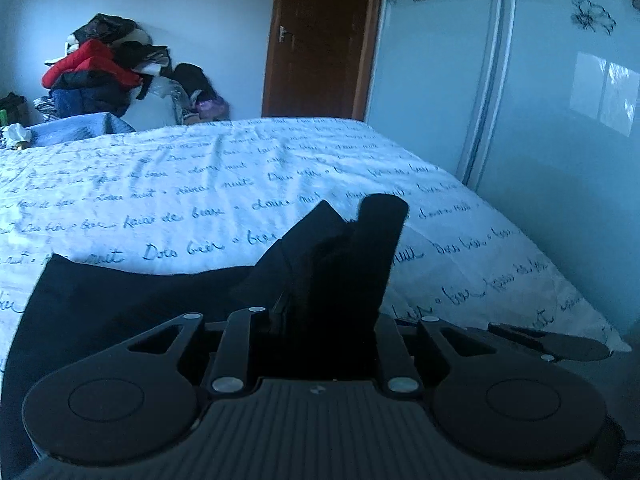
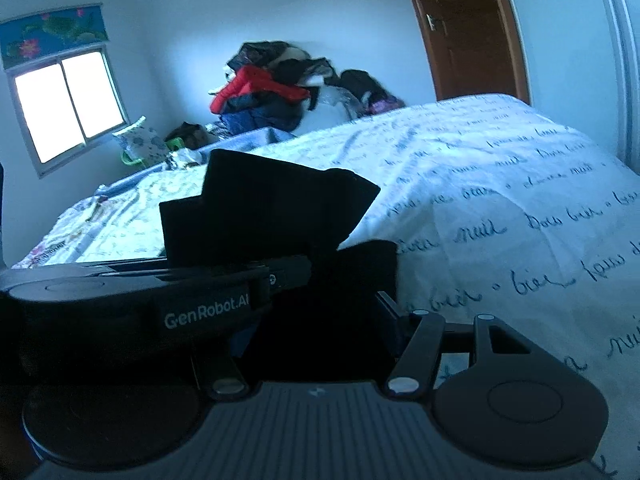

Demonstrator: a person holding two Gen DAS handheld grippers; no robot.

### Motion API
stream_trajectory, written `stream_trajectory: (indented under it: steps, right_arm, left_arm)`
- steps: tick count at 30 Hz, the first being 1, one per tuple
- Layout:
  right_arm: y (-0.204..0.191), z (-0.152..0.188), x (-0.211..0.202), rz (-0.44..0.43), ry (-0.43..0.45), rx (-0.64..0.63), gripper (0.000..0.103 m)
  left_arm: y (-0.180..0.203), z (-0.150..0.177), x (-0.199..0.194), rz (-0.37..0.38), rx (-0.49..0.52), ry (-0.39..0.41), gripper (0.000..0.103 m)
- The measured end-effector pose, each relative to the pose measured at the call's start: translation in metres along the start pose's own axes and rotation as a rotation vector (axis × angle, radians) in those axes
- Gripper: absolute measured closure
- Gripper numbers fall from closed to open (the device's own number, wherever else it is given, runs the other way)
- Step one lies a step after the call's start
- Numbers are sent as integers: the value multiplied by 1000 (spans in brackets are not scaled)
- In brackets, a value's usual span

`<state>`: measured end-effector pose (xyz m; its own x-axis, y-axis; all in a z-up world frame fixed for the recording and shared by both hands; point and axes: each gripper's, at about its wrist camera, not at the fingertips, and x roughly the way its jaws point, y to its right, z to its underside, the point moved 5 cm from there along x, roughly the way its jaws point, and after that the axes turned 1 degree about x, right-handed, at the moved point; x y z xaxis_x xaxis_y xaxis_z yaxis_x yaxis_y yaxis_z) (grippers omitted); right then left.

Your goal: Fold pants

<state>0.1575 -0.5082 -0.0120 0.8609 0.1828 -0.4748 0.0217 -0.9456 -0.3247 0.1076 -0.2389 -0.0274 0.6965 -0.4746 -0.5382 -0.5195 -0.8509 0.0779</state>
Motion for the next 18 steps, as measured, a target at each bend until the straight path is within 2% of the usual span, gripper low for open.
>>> stream_trajectory:
  steps: [1,4,7,8,11,14,16,18]
  right_arm:
    - [2,1,0,8,-8,1,39]
    - [9,5,-3,30,-18,0,33]
    - [18,9,-9,67,-18,-11,33]
    - [22,9,-11,84,-20,-15,33]
    - [34,9,-22,141,-25,-25,33]
    - [48,7,-30,234,-28,-51,33]
    - [57,5,-37,318,-11,-70,33]
    - [63,0,-46,368,33,-57,33]
  left_arm:
    - [2,2,2,8,5,-9,77]
    - [8,7,5,19,18,-14,65]
    - [14,10,5,31,40,-23,54]
    - [15,10,3,45,45,-22,47]
    - [19,8,-8,130,45,-19,37]
    - [20,1,-26,199,52,20,24]
    - [14,-5,-39,198,79,64,21]
    - [-1,-11,-46,130,114,97,21]
